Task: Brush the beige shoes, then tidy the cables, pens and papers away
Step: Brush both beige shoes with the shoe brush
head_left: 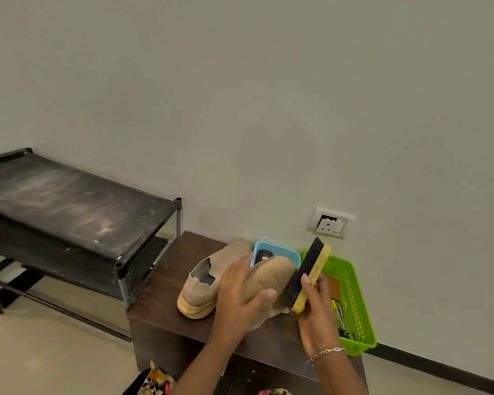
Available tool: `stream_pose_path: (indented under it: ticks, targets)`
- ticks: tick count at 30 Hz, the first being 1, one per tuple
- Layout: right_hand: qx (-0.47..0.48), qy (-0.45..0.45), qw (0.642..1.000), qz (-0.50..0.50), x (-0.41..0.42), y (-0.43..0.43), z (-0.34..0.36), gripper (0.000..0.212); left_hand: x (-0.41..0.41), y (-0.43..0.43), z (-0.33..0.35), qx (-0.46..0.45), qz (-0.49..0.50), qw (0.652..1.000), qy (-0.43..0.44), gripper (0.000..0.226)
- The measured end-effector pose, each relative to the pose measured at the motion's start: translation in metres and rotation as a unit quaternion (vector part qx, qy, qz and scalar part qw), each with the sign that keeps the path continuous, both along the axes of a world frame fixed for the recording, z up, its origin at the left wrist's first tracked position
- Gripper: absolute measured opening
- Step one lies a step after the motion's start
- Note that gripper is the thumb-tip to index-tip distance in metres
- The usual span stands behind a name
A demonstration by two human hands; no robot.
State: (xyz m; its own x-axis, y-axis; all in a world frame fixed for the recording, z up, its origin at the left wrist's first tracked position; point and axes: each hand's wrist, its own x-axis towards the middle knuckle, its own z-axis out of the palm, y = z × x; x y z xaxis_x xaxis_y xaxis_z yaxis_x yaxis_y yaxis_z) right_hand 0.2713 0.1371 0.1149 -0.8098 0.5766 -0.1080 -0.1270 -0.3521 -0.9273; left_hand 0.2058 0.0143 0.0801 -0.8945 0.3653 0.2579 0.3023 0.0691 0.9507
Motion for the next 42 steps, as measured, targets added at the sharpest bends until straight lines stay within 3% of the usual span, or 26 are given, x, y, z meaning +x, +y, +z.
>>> stream_pose_path:
  ticks: [1,3,6,8,9,11,14,15,16,17,18,20,21,23,26,28,31,32,35,37,39,42]
  targets:
    - [-0.003,0.003,1.000,0.000,0.000,-0.005,0.001,0.045,0.001,0.003,0.011,-0.024,-0.011,0.998,0.061,0.072]
    - [-0.019,0.009,1.000,0.008,0.002,-0.014,0.003,0.022,0.004,0.007,0.022,-0.048,0.006,0.993,0.110,0.058]
    - [-0.009,-0.009,1.000,0.008,0.010,-0.020,0.005,0.016,0.004,0.001,0.028,-0.041,0.072,0.992,0.094,0.044]
    - [0.065,-0.028,0.997,-0.031,0.019,-0.019,0.010,0.025,0.007,-0.007,0.032,-0.051,0.073,0.994,0.070,0.047]
    - [0.155,-0.053,0.984,-0.062,0.024,-0.018,0.015,0.024,0.008,-0.010,0.033,-0.052,0.069,0.994,0.064,0.052]
    - [0.395,-0.139,0.903,-0.098,0.032,-0.022,0.029,0.034,0.013,-0.016,0.034,-0.046,0.062,0.996,0.039,0.057]
    - [0.663,-0.228,0.713,-0.008,0.037,-0.047,0.049,0.063,0.021,-0.019,0.037,-0.024,0.050,0.998,-0.003,0.051]
    - [0.715,-0.248,0.654,0.016,0.038,-0.056,0.052,0.063,0.023,-0.021,0.038,-0.011,0.048,0.999,-0.013,0.052]
    - [0.734,-0.268,0.623,0.024,0.040,-0.059,0.053,0.061,0.024,-0.022,0.040,-0.002,0.050,0.999,-0.021,0.056]
    - [0.732,-0.289,0.617,0.023,0.040,-0.057,0.054,0.059,0.024,-0.025,0.041,0.002,0.051,0.998,-0.029,0.059]
    - [0.707,-0.310,0.636,0.022,0.040,-0.050,0.053,0.057,0.024,-0.027,0.043,0.003,0.053,0.998,-0.034,0.060]
    - [0.604,-0.338,0.721,0.036,0.039,-0.035,0.054,0.052,0.021,-0.031,0.045,-0.004,0.054,0.998,-0.033,0.059]
    - [0.574,-0.334,0.747,0.034,0.040,-0.033,0.055,0.049,0.021,-0.032,0.044,-0.013,0.052,0.998,-0.033,0.059]
    - [0.574,-0.307,0.759,0.025,0.039,-0.044,0.058,0.048,0.021,-0.031,0.044,-0.010,0.043,0.998,-0.041,0.055]
    - [0.671,-0.265,0.692,0.039,0.039,-0.075,0.061,0.053,0.023,-0.028,0.044,0.012,0.045,0.998,-0.049,0.046]
    - [0.675,-0.274,0.683,0.040,0.037,-0.074,0.055,0.054,0.022,-0.030,0.045,0.019,0.060,0.997,-0.053,0.049]
    - [0.540,-0.271,0.796,0.043,0.034,-0.060,0.049,0.052,0.017,-0.034,0.048,-0.009,0.064,0.997,-0.046,0.054]
    - [0.514,-0.266,0.814,0.037,0.034,-0.057,0.047,0.050,0.016,-0.034,0.049,-0.024,0.063,0.997,-0.042,0.054]
    - [0.431,-0.267,0.862,-0.005,0.033,-0.049,0.033,0.040,0.015,-0.037,0.052,-0.072,0.052,0.996,-0.028,0.044]
    - [0.357,-0.265,0.896,0.001,0.032,-0.042,0.022,0.019,0.011,-0.046,0.053,-0.106,0.054,0.993,-0.016,0.034]
    - [0.293,-0.249,0.923,0.013,0.032,-0.044,0.019,0.016,0.005,-0.055,0.052,-0.141,0.068,0.988,0.006,0.030]
    - [0.371,-0.178,0.911,0.028,0.022,-0.066,0.027,0.029,0.001,-0.059,0.056,-0.204,0.049,0.976,0.055,0.028]
